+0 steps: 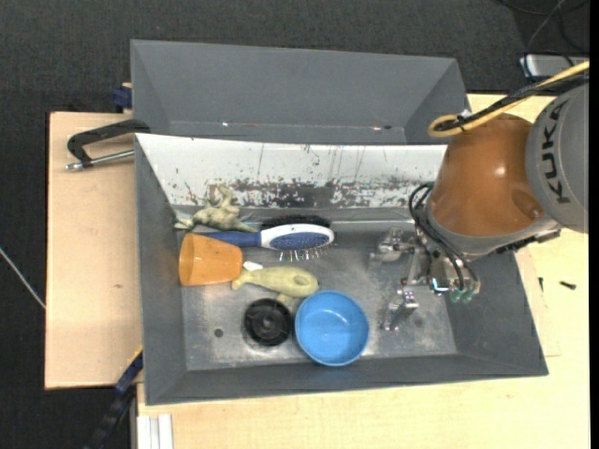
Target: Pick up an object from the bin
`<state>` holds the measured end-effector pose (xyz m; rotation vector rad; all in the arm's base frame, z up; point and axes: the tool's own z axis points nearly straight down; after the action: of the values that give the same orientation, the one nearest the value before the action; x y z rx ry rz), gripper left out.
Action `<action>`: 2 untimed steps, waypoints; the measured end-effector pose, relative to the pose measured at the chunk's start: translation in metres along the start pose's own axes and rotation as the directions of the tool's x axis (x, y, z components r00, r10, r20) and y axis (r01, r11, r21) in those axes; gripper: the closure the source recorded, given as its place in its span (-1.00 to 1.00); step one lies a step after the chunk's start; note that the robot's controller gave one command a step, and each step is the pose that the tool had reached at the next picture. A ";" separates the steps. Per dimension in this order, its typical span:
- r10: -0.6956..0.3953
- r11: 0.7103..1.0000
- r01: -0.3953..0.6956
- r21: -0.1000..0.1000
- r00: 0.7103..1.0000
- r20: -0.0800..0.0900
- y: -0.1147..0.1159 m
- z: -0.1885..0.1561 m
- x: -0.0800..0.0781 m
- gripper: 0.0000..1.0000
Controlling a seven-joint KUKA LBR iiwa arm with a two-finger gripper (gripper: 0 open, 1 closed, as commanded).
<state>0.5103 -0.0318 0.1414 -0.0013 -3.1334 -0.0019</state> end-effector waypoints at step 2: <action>-0.259 0.966 0.259 0.001 0.966 0.025 0.040 0.065 -0.013 1.00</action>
Offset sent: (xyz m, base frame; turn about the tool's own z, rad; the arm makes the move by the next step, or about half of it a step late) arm 0.0063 0.0358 -0.0714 -0.2629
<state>0.5225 0.0081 0.0765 0.4109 -3.1320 -0.0073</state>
